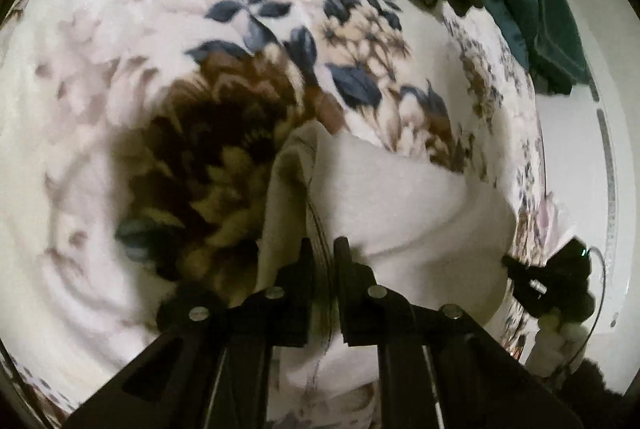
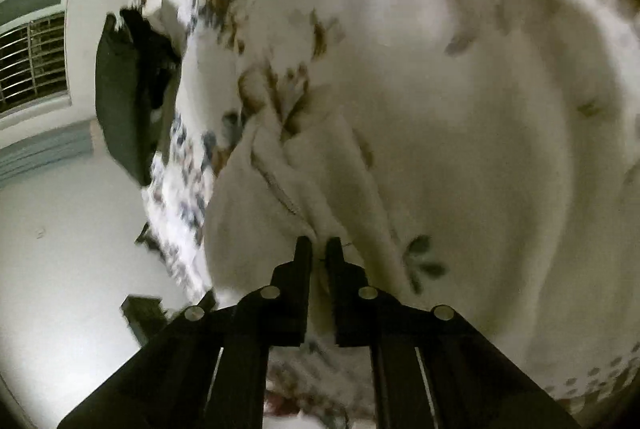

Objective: Fold small clothes

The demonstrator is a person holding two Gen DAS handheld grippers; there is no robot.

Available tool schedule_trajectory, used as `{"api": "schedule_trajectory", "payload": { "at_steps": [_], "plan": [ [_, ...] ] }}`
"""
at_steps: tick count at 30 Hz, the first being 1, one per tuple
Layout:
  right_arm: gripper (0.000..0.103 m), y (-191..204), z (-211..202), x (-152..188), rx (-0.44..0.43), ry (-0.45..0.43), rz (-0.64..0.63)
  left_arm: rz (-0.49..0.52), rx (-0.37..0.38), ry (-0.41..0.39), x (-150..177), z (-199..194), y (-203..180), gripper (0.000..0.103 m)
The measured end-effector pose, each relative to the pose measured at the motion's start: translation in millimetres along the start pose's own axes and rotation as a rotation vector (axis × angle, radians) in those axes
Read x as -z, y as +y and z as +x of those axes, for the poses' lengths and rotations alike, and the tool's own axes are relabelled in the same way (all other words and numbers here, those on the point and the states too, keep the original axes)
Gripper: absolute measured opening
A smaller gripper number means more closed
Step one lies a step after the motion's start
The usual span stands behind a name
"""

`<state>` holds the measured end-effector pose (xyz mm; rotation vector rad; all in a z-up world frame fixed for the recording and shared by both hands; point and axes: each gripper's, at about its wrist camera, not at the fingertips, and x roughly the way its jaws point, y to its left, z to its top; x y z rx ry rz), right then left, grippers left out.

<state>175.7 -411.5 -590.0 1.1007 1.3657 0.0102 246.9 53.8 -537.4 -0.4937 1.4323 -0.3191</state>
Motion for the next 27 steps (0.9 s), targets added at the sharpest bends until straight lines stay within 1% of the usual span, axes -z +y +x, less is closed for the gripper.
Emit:
{"api": "schedule_trajectory", "payload": {
  "at_steps": [2,3,4,5,6,7,8,9,10,11,12,14,15,16,19,21,22,23,25,27],
  "plan": [
    [0.006,-5.5,0.6,-2.2,0.028,-0.017,0.012,-0.017,0.016,-0.002,-3.3,-0.6,3.1,0.008],
    [0.006,-3.7,3.9,-2.8,0.034,-0.002,-0.004,-0.018,0.028,0.012,-4.0,-1.5,1.7,0.012],
    [0.006,-0.4,7.3,-2.9,0.038,0.017,-0.021,-0.020,0.037,0.022,-4.2,-2.4,0.7,0.012],
    [0.006,2.9,9.8,-3.5,0.036,0.041,-0.036,-0.023,0.064,0.034,-4.4,-5.4,0.3,0.018],
    [0.009,4.1,9.1,-5.4,0.033,0.059,-0.046,-0.023,0.072,0.033,-4.2,-8.3,0.9,0.033],
    [0.019,4.1,6.3,-8.0,0.028,0.070,-0.053,-0.020,0.080,0.020,-2.9,-13.0,3.4,0.041],
    [0.028,4.3,3.6,-11.6,0.024,0.070,-0.064,-0.021,0.088,0.001,-1.1,-16.8,8.9,0.057],
    [0.055,2.9,-2.1,-15.0,0.023,0.053,-0.081,-0.036,0.091,-0.010,0.7,-17.5,14.6,0.067],
    [0.071,0.2,-4.8,-17.3,0.013,0.043,-0.089,-0.067,0.104,-0.015,2.6,-15.4,23.4,0.068],
    [0.074,-5.4,-2.1,-21.1,-0.018,0.062,-0.093,-0.109,0.146,-0.007,4.5,-9.0,33.9,0.068],
    [0.076,-11.8,4.8,-23.6,-0.040,0.102,-0.091,-0.135,0.186,0.005,5.9,-2.8,40.1,0.068],
    [0.076,-23.1,21.6,-27.3,-0.082,0.171,-0.075,-0.182,0.271,0.033,7.8,15.9,48.5,0.068],
    [0.076,-28.4,33.7,-28.8,-0.131,0.215,-0.070,-0.196,0.304,0.041,8.0,22.0,48.2,0.068],
    [0.078,-28.4,38.9,-28.4,-0.147,0.229,-0.073,-0.204,0.339,0.046,7.8,28.1,46.9,0.068],
    [0.079,-18.5,50.2,-28.3,-0.235,0.274,-0.097,-0.171,0.327,0.056,5.2,38.8,34.2,0.069],
    [0.079,-5.2,56.3,-23.8,-0.270,0.312,-0.121,-0.167,0.311,0.067,3.7,39.1,31.0,0.069],
    [0.079,2.1,62.8,-21.7,-0.267,0.327,-0.128,-0.174,0.318,0.069,3.4,36.8,33.1,0.069],
    [0.079,6.7,67.1,-19.4,-0.245,0.339,-0.132,-0.194,0.334,0.069,3.7,32.2,37.9,0.069],
    [0.079,9.6,71.9,-18.0,-0.222,0.352,-0.133,-0.220,0.357,0.054,5.7,21.5,48.7,0.069],
    [0.079,9.1,74.3,-17.6,-0.219,0.360,-0.132,-0.232,0.356,0.048,6.7,20.2,53.6,0.072]
  ]
}}
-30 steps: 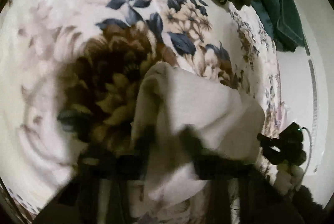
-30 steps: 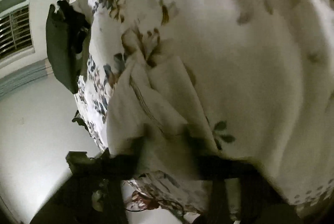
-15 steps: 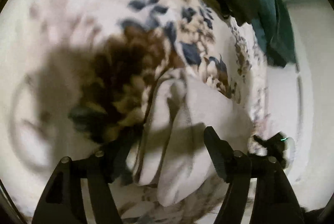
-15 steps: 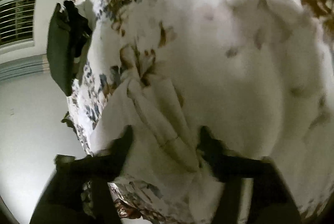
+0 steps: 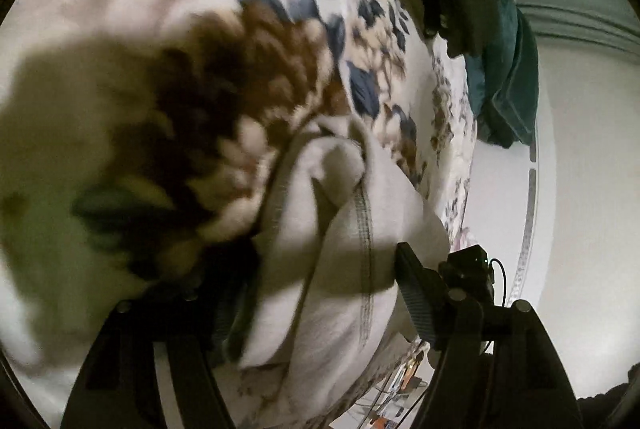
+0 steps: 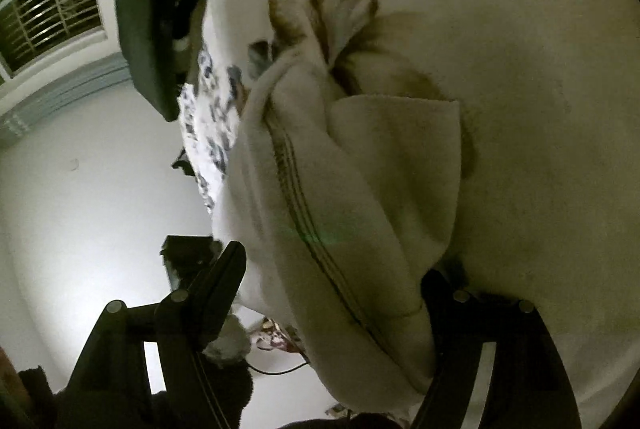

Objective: Fold small clothes

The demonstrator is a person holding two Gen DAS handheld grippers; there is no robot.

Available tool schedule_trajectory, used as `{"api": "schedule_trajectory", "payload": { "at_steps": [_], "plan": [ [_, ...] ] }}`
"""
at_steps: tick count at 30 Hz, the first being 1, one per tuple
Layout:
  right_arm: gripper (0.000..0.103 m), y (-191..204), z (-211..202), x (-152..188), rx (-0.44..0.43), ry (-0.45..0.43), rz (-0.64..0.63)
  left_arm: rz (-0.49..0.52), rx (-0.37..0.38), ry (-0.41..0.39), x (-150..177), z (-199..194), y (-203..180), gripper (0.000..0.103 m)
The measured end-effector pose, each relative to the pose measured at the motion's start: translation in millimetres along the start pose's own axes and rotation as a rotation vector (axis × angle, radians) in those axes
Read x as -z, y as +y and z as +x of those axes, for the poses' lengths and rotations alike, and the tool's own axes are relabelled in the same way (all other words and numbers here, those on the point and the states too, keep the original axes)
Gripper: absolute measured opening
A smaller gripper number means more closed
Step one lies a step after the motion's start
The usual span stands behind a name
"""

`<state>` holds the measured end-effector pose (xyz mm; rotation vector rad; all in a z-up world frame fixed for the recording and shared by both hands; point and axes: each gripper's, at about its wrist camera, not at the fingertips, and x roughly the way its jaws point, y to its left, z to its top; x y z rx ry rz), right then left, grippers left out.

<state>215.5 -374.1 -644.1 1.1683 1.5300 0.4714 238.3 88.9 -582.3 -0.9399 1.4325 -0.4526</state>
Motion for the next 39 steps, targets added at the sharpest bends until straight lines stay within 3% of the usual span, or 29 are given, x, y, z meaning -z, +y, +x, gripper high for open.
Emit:
{"api": "schedule_trajectory", "payload": {
  "at_steps": [3,5,6,7,14,19,23,29,34,37,39],
  "plan": [
    [0.077,-0.9,2.4,-0.1,0.003,-0.009,0.004,0.023,-0.027,0.036,0.5,17.9,-4.5,0.072],
    [0.060,2.8,-1.2,2.7,0.026,-0.027,-0.008,0.080,-0.053,0.023,1.8,24.6,-21.1,0.067],
    [0.036,7.4,-2.3,5.9,0.054,-0.034,-0.022,0.114,-0.068,0.015,3.3,24.0,-28.0,0.039],
    [0.028,11.2,-3.1,8.6,0.067,-0.044,-0.030,0.152,-0.099,0.002,4.8,22.7,-38.5,0.025],
    [0.021,70.3,-26.4,30.6,0.143,-0.123,-0.057,0.214,-0.113,0.027,-3.8,-6.0,-80.6,0.022],
    [0.021,152.7,-39.7,17.8,0.119,-0.183,-0.113,0.275,-0.102,-0.027,-49.0,-53.8,-130.5,0.022],
    [0.021,224.5,-36.3,-29.4,0.101,-0.231,-0.186,0.341,-0.106,-0.121,-125.6,-86.4,-180.9,0.022],
    [0.021,320.3,-4.9,-139.3,0.081,-0.288,-0.262,0.388,-0.137,-0.224,-240.3,-89.9,-222.5,0.022],
    [0.020,362.7,21.2,-221.6,0.119,-0.285,-0.307,0.335,-0.153,-0.267,-319.0,-70.3,-212.5,0.022],
    [0.021,371.2,41.0,-251.3,0.191,-0.270,-0.330,0.307,-0.207,-0.260,-338.3,-64.3,-195.9,0.025],
    [0.021,373.6,46.6,-260.9,0.266,-0.261,-0.347,0.304,-0.269,-0.240,-345.7,-56.5,-190.5,0.034]
  ]
}}
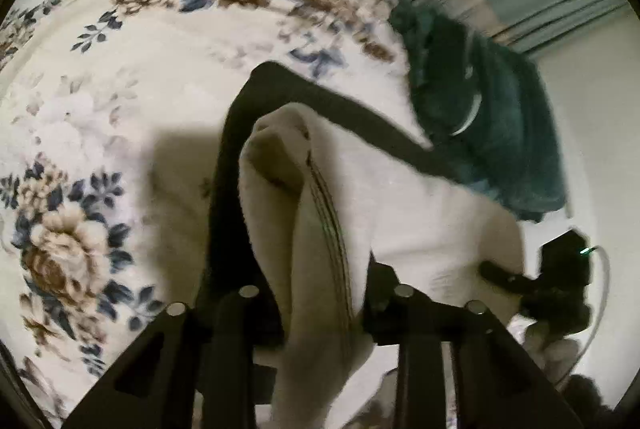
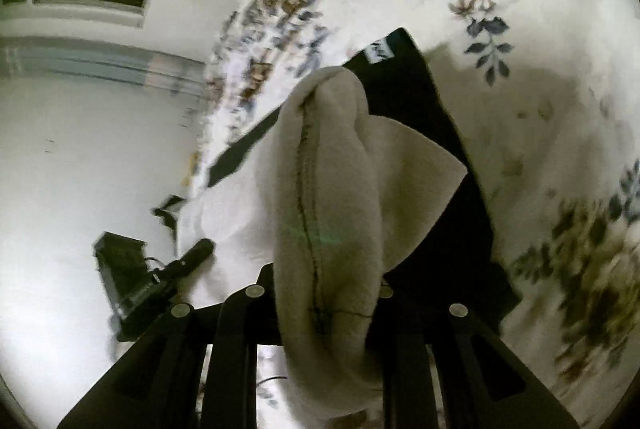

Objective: Fold small clothes

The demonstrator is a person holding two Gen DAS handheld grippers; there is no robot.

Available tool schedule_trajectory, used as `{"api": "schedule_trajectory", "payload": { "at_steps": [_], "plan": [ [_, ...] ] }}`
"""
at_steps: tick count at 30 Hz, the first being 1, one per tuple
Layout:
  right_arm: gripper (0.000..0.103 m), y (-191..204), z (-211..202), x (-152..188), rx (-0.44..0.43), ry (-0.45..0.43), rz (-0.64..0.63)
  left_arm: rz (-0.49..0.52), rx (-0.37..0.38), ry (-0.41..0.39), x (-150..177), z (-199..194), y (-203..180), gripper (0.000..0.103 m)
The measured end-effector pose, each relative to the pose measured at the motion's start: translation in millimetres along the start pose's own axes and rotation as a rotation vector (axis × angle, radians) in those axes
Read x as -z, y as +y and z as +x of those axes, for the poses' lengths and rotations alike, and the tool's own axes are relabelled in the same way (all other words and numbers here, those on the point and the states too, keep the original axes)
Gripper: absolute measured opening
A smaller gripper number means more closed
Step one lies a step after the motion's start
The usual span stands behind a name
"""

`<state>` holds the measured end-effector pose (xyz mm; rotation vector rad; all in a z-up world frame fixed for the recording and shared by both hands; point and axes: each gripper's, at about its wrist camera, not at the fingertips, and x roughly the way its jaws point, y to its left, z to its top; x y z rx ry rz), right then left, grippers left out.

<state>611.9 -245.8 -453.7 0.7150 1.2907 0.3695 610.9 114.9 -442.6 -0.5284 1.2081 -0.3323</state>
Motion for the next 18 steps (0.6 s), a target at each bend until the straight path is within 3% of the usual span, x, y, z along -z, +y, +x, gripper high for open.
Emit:
{"api": "schedule_trajectory", "payload": {
  "at_steps": [2,4,8,10,11,12,13,15,18],
  "plan": [
    [0.029,2.0,1.3,-2.3,0.062,0.012,-0.021,0.001,-0.070,0.016,2.0,4.2,0.8,0.049],
    [0.046,5.4,0.2,0.0,0.147,0.014,-0.051,0.015,-0.104,0.010,6.9,3.2,-2.5,0.051],
    [0.069,9.0,1.4,9.5,0.373,-0.009,-0.102,0.098,-0.275,-0.075,23.7,-4.5,-24.4,0.065],
    [0.078,15.1,0.0,20.9,0.500,-0.031,-0.138,0.147,-0.345,-0.123,30.7,-4.5,-35.7,0.079],
    [0.081,18.6,0.5,26.0,0.567,-0.042,-0.158,0.170,-0.372,-0.128,35.6,-2.8,-42.3,0.093],
    [0.092,24.8,1.7,34.0,0.663,-0.060,-0.195,0.183,-0.393,-0.124,36.7,0.3,-45.0,0.101],
    [0.103,27.9,0.7,40.1,0.704,-0.068,-0.215,0.195,-0.417,-0.122,41.0,3.0,-49.1,0.102],
    [0.103,35.6,2.1,54.7,0.799,-0.082,-0.258,0.211,-0.454,-0.119,49.2,6.1,-56.1,0.102],
    [0.103,44.9,-6.8,70.8,0.839,-0.098,-0.273,0.229,-0.486,-0.128,61.6,0.4,-66.7,0.102]
  ]
}}
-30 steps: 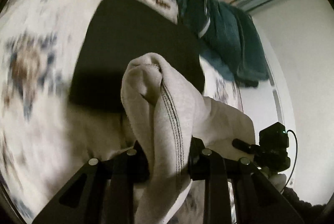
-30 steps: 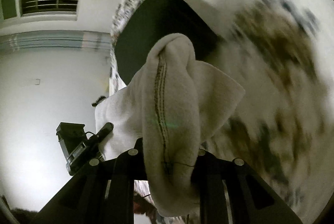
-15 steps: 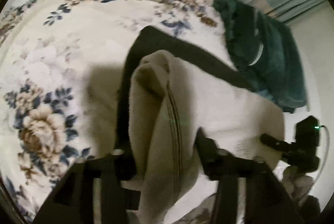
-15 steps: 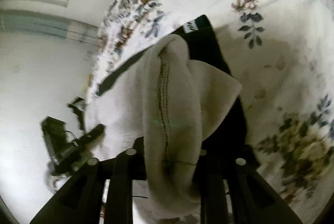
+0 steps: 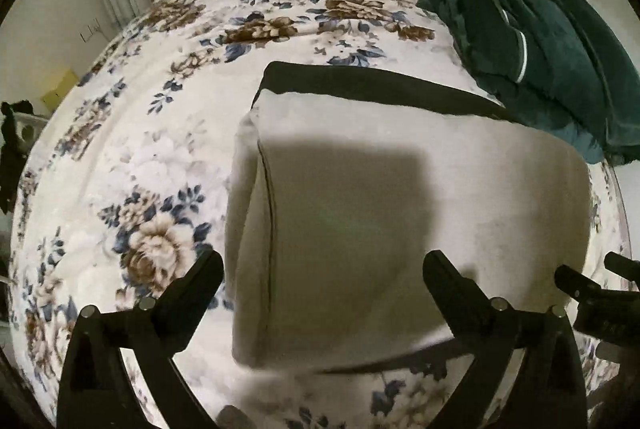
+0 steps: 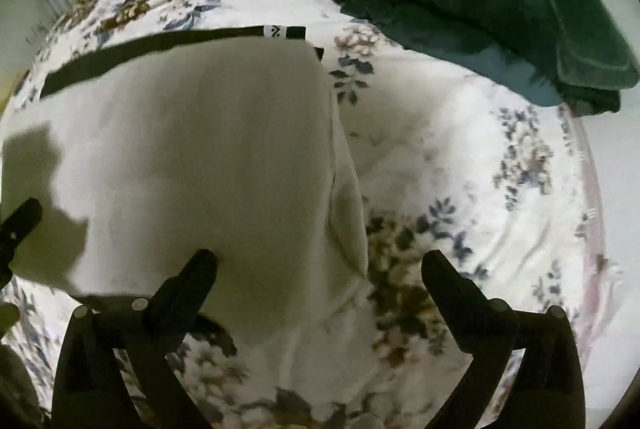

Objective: Fold small clothes

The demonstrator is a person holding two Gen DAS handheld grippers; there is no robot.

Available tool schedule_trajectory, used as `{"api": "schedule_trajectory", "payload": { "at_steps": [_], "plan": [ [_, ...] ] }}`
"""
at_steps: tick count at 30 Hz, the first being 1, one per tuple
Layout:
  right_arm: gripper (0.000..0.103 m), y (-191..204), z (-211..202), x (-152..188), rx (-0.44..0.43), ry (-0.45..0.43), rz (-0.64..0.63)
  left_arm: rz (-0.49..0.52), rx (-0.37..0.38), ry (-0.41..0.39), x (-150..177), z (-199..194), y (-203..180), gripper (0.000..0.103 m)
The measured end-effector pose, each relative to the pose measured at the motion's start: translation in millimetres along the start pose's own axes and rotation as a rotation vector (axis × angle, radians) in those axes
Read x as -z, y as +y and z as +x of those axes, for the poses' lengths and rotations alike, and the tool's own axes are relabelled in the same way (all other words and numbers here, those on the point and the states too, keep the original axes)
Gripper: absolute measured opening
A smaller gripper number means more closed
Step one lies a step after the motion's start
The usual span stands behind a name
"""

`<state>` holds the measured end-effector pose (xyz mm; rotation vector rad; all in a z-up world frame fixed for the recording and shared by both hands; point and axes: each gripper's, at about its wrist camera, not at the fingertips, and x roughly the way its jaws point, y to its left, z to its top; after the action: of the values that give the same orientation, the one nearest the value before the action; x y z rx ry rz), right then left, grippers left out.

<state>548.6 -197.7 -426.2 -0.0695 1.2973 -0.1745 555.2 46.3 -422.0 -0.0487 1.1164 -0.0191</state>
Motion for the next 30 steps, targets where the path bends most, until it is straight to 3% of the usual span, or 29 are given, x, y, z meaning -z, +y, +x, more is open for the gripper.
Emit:
{"api": "schedule_trajectory", "payload": {
  "at_steps": [5,14,21,30],
  "plan": [
    [0.103,-6.0,-48.5,20.0,0.027,-0.068,0.031,0.011,-0.030,-0.028,9.1,-43.0,-9.5,0.102],
    [0.103,-22.5,-198.8,63.4,0.047,-0.230,0.039,-0.019,-0.061,-0.099,36.4,-168.8,-22.7,0.102],
    [0.103,-40.8,-325.3,120.6,0.029,-0.342,0.046,-0.025,-0.061,-0.203,69.0,-285.8,-30.7,0.102],
    [0.103,-59.9,-451.0,194.8,-0.006,-0.455,0.056,-0.015,-0.062,-0.311,103.6,-391.8,-42.3,0.102]
  ]
}}
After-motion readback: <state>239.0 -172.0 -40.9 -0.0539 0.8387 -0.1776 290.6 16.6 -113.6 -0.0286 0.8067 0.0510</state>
